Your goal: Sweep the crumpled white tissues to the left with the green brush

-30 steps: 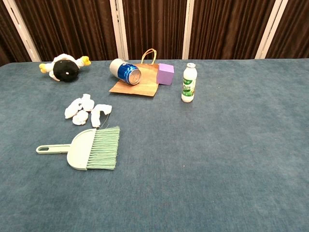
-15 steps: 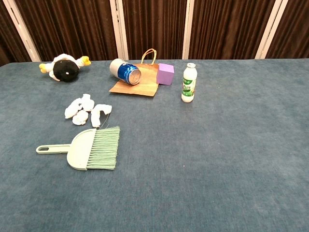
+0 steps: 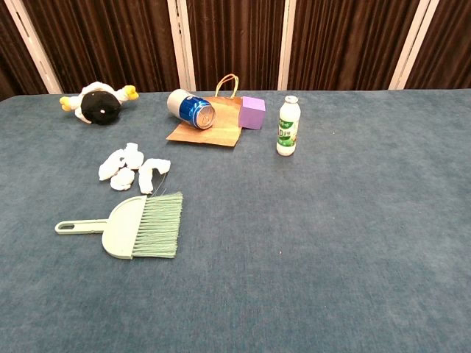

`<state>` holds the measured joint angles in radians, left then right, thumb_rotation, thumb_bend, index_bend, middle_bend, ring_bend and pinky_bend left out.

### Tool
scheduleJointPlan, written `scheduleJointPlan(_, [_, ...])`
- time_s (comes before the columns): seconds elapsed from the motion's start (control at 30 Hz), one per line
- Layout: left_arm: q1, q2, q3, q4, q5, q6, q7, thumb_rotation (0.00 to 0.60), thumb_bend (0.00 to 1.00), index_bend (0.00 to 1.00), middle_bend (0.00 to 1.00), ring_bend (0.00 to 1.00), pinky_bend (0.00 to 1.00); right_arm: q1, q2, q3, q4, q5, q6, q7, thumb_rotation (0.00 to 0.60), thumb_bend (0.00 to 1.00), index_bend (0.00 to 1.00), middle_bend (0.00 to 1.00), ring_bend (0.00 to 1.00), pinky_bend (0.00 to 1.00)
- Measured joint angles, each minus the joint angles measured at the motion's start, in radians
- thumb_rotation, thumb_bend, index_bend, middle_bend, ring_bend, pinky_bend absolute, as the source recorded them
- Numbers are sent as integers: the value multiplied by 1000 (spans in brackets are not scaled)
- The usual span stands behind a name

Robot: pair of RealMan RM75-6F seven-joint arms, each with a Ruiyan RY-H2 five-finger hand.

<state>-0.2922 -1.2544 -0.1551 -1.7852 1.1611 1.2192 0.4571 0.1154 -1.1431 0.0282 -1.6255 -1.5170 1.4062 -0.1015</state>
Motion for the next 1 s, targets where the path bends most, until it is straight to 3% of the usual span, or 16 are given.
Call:
scheduleJointPlan(0.33, [-162, -238, -42, 21, -318, -44, 288, 600, 357, 439, 1000, 1000, 1000, -3, 5, -2, -4, 1, 1, 20, 600, 323, 0, 0, 0, 0])
scheduleJointPlan(0.43, [-194, -280, -46, 41, -364, -41, 325, 600, 417, 420, 1000, 1000, 1000, -3, 6, -2, -6, 2, 0, 24, 600, 322, 0, 0, 0, 0])
scheduleJointPlan(1.0, [-282, -387, -40, 119, -493, -25, 377, 600, 420, 426, 1000, 1000, 1000, -3, 6, 0, -7, -1, 5, 35, 600, 323, 0, 0, 0, 0])
